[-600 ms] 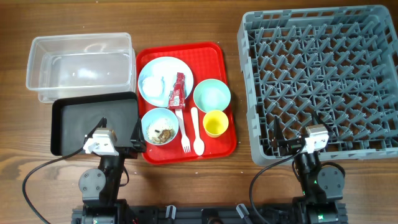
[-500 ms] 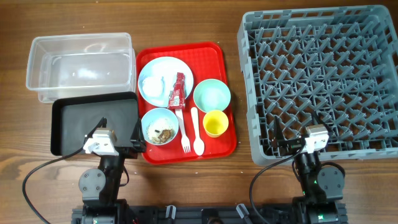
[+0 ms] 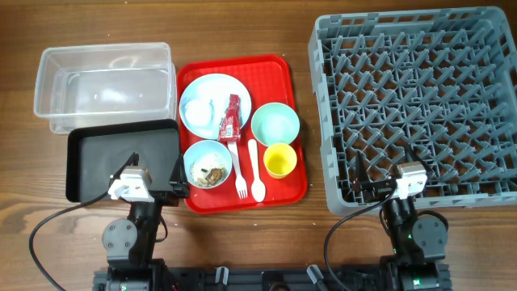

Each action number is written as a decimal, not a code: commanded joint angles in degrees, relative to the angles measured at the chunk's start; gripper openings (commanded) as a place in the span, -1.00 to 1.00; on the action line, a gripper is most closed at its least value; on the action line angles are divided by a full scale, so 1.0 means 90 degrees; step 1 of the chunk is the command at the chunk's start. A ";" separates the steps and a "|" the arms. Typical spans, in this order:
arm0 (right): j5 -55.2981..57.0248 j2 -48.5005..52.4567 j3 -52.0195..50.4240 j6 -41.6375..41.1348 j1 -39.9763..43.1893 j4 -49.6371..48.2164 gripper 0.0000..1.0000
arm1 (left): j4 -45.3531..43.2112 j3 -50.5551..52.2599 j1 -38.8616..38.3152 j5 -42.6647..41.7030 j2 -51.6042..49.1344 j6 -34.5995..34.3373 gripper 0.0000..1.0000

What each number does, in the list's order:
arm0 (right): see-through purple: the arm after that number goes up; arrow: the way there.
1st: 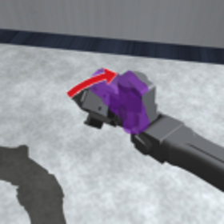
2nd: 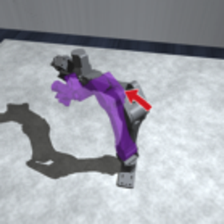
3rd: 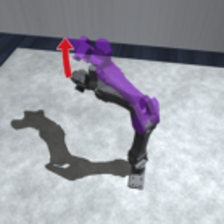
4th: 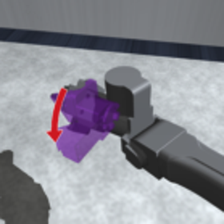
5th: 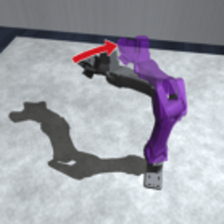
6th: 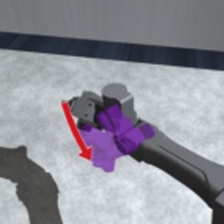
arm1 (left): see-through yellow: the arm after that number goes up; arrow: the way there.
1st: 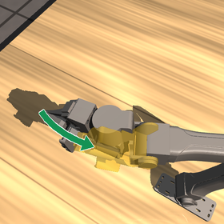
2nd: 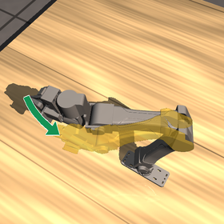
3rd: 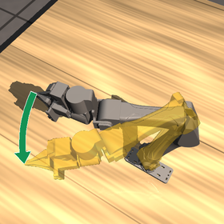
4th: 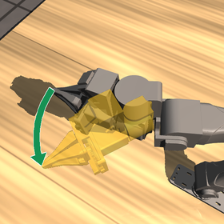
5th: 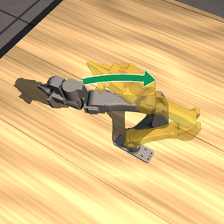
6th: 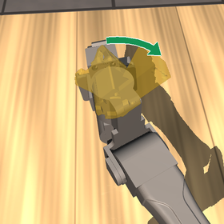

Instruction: Sort waste into correct bins and load items into the dishwasher rack

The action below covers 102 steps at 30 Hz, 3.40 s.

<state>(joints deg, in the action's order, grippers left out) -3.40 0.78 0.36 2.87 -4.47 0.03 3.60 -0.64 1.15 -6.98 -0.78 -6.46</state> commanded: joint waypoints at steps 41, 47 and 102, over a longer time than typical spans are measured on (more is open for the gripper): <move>0.0466 0.5948 0.5493 0.0347 -0.0019 0.4014 0.99 | 0.4274 -0.7359 0.0022 -0.0053 -0.8330 -0.0374 0.99; 0.0206 0.6402 0.6137 0.0328 -0.0019 0.4719 0.99 | 0.5059 -0.8174 -0.0039 -0.0333 -0.8842 -0.0333 1.00; 0.0226 0.6392 0.6137 0.0328 -0.0019 0.4675 1.00 | 0.4133 -0.8786 -0.1450 -0.0194 -1.1062 -0.0546 0.47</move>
<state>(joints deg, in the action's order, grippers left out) -0.62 58.08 54.15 4.86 -4.47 42.22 39.94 -79.57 -6.48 -5.96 -96.95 -11.07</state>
